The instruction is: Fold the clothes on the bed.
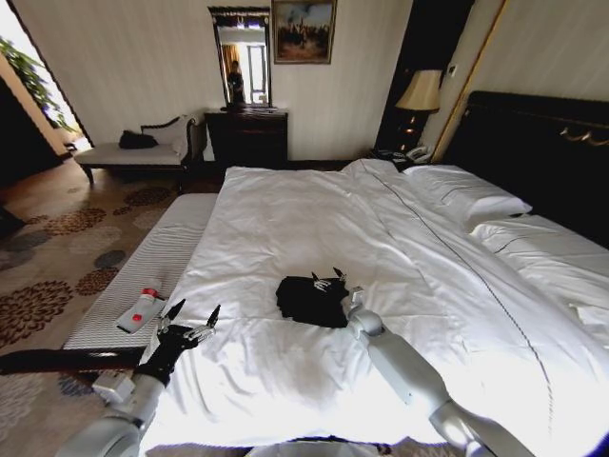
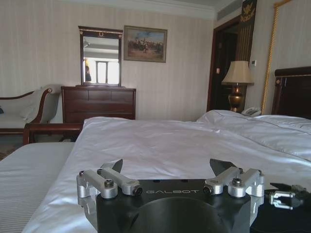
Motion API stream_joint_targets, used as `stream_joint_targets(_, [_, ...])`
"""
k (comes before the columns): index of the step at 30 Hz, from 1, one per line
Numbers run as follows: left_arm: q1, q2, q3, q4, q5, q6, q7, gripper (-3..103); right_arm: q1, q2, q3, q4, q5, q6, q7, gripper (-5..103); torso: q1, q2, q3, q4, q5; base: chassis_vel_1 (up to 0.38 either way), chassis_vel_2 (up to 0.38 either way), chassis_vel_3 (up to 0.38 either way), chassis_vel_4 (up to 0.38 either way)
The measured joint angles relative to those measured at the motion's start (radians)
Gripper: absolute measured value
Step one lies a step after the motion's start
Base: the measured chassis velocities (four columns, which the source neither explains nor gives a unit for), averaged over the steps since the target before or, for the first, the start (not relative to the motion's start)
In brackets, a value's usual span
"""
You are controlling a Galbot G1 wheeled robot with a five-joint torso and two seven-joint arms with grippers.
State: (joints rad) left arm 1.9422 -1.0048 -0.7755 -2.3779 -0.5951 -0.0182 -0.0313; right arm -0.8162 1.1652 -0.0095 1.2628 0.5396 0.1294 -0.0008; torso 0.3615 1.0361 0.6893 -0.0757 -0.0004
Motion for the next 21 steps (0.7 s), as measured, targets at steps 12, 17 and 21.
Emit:
stream_joint_targets(12, [0.0,0.0,0.0,0.0,0.0,0.0,0.0,100,-0.007,0.034,-0.002,0.082,-0.017,0.001,0.017,100,0.0,0.0,0.0,0.0005,-0.0005,0.0,0.0,0.0,0.0])
stream_joint_targets(17, [0.0,0.0,0.0,0.0,0.0,0.0,0.0,100,-0.007,0.062,-0.008,0.039,-0.026,0.002,0.017,100,0.0,0.0,0.0,0.0001,-0.0001,0.0,0.0,0.0,0.0])
stream_joint_targets(21, [0.0,0.0,0.0,0.0,0.0,0.0,0.0,100,-0.023,0.088,-0.022,-0.012,-0.05,0.013,0.006,100,0.0,0.0,0.0,0.0001,0.0001,0.0,0.0,0.0,0.0])
